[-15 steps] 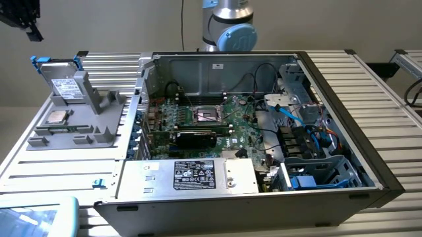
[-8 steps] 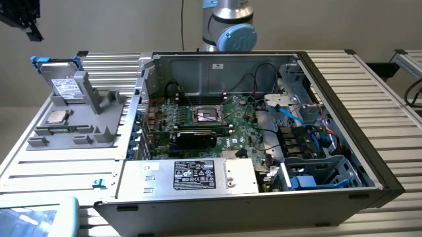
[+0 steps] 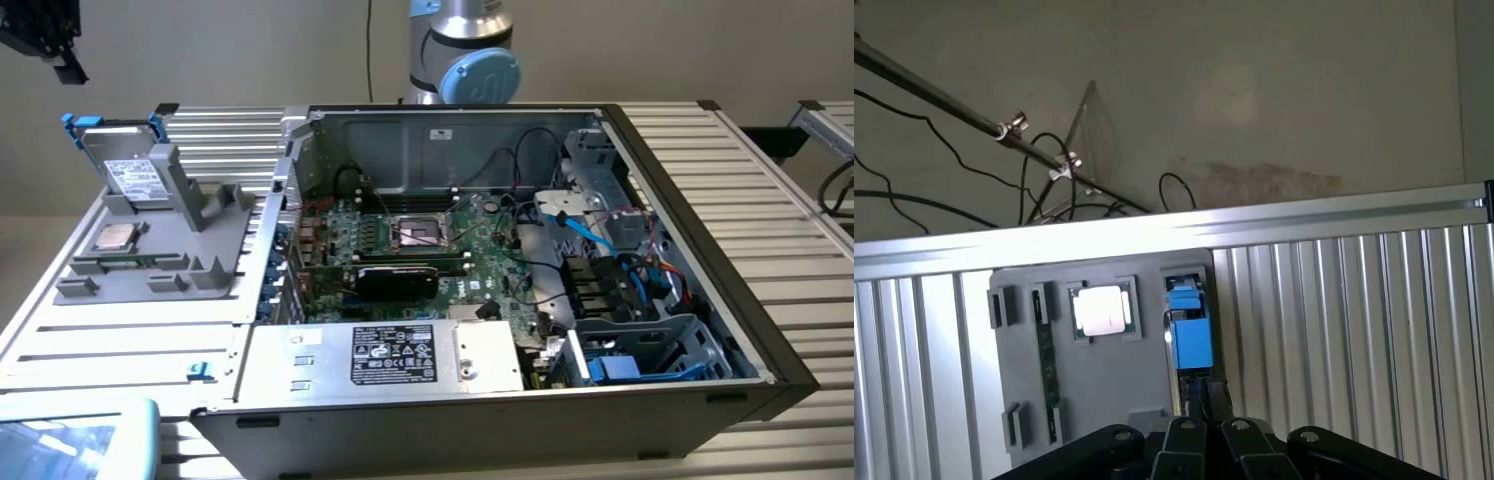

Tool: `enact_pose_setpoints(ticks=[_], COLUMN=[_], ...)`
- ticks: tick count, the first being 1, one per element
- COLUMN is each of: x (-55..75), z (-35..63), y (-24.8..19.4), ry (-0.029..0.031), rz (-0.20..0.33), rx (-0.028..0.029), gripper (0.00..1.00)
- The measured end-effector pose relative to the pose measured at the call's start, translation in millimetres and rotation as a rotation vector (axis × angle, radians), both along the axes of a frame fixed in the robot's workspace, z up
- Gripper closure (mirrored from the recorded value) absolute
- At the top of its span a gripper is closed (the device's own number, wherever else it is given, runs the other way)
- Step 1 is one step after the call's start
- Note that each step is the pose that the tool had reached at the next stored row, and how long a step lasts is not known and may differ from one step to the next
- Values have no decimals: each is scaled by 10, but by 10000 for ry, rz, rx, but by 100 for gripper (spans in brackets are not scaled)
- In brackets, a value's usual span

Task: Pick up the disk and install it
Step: 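Pick up the disk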

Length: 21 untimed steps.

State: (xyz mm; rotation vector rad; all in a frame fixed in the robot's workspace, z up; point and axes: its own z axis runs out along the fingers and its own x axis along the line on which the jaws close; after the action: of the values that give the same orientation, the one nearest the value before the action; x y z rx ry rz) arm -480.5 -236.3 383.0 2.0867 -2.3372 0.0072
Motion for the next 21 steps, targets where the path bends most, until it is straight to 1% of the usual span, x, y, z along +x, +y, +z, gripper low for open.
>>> enact_pose_setpoints(ticks=[2,3,5,7,8,9,10,11,12,13,14,16,17,21], x=[-1,-1,-3,-3,-3,-3,-3,-3,-3,-3,-3,-3,-3,-9], z=[-1,-3,-3,-5,-7,-9,-11,-14,-17,-21,-25,-36,-50,-116], y=[0,-1,0,1,1,0,0,0,0,0,0,0,0,0], ry=[-1,-1,2,27,50,85,121,154,187,211,237,320,325,322], rz=[1,5,13,20,24,30,40,50,62,78,93,119,130,160], rx=[5,22,73,114,117,118,118,118,118,118,117,117,117,104], gripper=[89,89,89,88,82,82,75,75,64,64,58,58,51,51])
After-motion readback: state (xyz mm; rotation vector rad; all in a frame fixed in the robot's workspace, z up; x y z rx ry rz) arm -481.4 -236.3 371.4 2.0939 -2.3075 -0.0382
